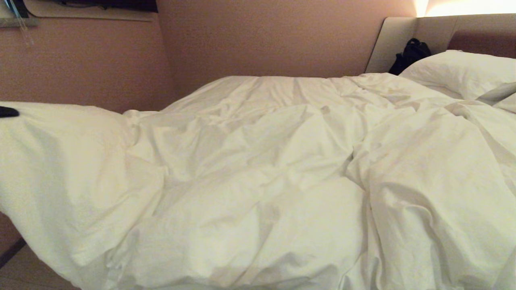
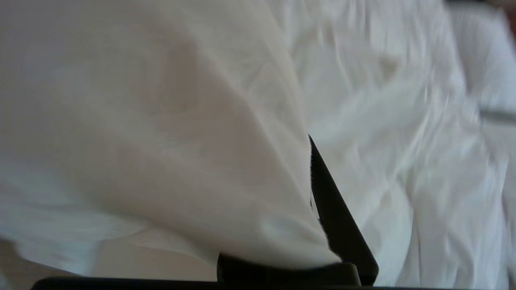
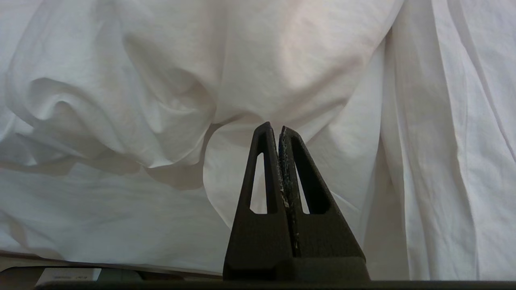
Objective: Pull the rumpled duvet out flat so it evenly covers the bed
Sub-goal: Flatten the corners of the folded blanket
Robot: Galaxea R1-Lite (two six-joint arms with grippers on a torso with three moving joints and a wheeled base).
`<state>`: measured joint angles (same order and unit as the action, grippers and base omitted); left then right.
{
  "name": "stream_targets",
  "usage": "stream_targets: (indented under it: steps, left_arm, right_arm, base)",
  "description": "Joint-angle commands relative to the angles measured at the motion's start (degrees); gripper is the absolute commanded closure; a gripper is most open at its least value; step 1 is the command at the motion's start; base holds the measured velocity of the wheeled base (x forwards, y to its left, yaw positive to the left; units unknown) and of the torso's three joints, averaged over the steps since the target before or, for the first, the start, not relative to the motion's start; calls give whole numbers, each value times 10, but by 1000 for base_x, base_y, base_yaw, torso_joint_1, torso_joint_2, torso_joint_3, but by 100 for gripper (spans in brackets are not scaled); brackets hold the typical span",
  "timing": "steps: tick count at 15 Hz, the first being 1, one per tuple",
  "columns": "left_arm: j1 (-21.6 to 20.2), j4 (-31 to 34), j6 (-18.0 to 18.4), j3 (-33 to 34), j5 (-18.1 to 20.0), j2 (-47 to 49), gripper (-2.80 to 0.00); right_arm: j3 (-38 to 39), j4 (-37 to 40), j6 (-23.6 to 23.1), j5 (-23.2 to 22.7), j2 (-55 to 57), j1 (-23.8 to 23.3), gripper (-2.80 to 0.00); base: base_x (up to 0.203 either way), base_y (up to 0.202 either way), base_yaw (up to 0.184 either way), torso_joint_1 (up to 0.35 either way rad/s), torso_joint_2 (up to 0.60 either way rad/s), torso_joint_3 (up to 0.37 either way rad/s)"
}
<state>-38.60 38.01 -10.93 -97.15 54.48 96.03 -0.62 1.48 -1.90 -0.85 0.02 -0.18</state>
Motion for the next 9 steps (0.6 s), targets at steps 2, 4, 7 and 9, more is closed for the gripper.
stream_targets:
  steps: [2,4,7,9]
  left_arm:
    - [83,-11,-2,63,-18,-10,0]
    - [84,-57,-2,109,-19,-13,0]
    - [45,-103,-1,142,-22,-16,0]
    - [9,-105,-2,140,-22,-14,0]
  right_arm:
    - [0,0,0,0,0,0,0]
    - [0,0,0,0,0,0,0]
    - [0,0,-1,0,0,0,0]
    - [0,0,0,0,0,0,0]
  base:
    - [0,0,0,0,0,0]
    - [0,0,0,0,0,0]
    - [0,0,0,0,0,0]
    - [0,0,0,0,0,0]
